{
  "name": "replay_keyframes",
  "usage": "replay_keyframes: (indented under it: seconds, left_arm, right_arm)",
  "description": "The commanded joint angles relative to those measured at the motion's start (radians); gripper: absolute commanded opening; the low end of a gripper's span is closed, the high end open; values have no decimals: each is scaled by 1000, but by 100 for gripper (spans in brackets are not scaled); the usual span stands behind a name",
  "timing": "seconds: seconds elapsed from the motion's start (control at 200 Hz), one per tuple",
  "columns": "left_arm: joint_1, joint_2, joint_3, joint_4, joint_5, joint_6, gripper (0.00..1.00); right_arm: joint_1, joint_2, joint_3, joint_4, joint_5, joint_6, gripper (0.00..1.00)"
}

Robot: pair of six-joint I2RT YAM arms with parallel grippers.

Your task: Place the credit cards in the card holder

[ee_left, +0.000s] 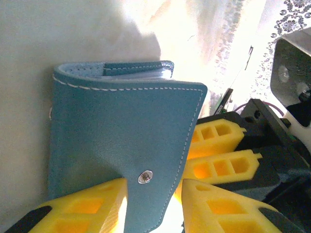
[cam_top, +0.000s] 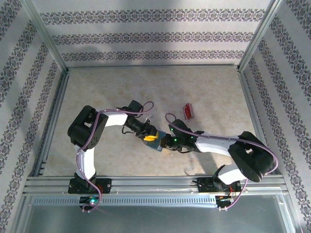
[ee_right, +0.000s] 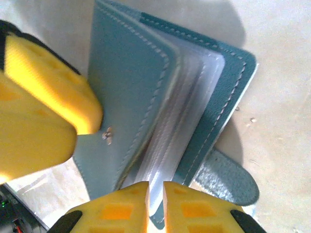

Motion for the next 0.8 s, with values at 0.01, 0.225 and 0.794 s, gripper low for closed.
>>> replay_keyframes:
  seconds: [0.01, 0.225, 0.794]
  left_arm:
    - [-20, 53, 17, -41, -75, 53, 32]
    - [-36, 59, 38, -135, -184, 124, 31]
    - [-63, 36, 57, -176, -317, 100, 18]
  right_arm:
    - [-13, -89, -46, -28, 23, 5, 17]
    - [-47, -340, -100, -203, 88, 9, 20]
    - [-144, -254, -160, -25, -38, 26, 25]
